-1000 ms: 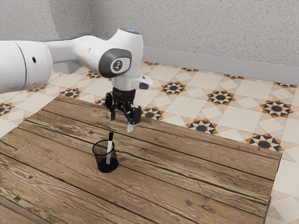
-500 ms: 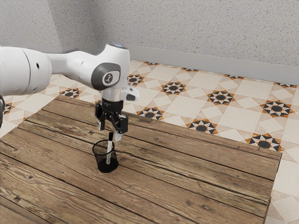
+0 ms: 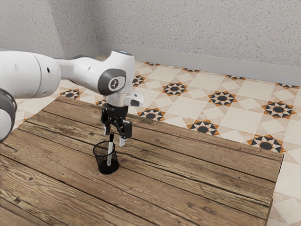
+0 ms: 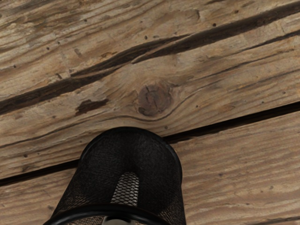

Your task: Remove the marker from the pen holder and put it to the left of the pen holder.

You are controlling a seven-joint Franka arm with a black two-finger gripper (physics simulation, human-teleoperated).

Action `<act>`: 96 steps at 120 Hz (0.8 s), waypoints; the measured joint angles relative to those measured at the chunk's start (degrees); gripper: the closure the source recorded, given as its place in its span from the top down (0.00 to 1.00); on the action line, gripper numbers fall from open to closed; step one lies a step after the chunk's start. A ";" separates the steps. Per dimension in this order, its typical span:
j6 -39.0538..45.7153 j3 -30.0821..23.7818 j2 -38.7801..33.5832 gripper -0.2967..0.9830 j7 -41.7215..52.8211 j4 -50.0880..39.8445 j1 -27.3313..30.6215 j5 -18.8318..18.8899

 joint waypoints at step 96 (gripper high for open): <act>-1.16 0.09 -0.82 0.38 2.80 -0.53 0.36 0.08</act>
